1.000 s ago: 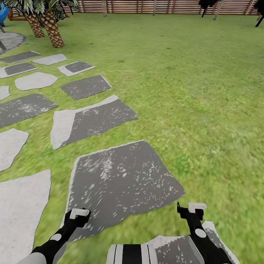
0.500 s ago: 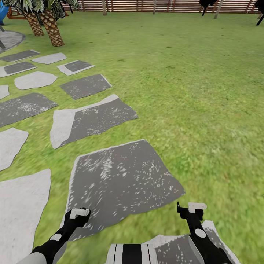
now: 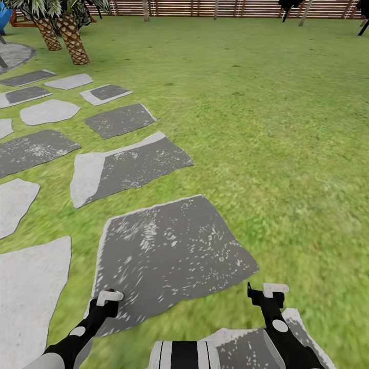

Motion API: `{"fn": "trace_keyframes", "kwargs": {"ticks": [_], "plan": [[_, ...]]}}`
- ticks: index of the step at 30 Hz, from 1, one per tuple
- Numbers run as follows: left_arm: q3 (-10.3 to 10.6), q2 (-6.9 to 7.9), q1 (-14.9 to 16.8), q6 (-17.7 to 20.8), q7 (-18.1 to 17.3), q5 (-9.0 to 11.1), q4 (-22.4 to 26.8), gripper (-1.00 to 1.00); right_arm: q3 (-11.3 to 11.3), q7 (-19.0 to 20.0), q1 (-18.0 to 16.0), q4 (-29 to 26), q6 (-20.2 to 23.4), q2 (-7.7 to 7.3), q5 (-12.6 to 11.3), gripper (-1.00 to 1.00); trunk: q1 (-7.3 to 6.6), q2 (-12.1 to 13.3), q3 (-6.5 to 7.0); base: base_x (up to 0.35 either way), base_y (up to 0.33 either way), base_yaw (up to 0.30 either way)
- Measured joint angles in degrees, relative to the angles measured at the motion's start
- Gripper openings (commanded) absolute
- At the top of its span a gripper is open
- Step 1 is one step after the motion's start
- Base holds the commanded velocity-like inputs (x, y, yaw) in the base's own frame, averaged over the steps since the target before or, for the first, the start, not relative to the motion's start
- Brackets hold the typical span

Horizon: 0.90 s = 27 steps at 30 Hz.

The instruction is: Pick up the pesticide atomizer in the garden and spray insectifuge to fully cover both potted plants in the garden.

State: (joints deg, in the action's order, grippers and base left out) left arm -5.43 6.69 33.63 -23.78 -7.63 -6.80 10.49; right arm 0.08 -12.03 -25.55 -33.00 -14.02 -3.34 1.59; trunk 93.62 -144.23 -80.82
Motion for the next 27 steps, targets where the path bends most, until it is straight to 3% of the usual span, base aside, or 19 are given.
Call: {"fn": "trace_keyframes", "kwargs": {"ticks": [17,27], "plan": [[-0.02,0.09,0.0,-0.46,0.06,0.04,0.07,-1.0,0.0,0.0,0.0,0.0,0.0,0.0,0.01,1.0,0.0,0.0,0.0,0.0,0.0,0.0],[-0.14,0.0,0.0,0.12,0.03,0.03,0.71,-1.0,0.02,0.09,0.0,0.0,0.0,-0.07,0.09,1.0,-0.26,0.13,2.21,0.0,0.0,0.0]]}}
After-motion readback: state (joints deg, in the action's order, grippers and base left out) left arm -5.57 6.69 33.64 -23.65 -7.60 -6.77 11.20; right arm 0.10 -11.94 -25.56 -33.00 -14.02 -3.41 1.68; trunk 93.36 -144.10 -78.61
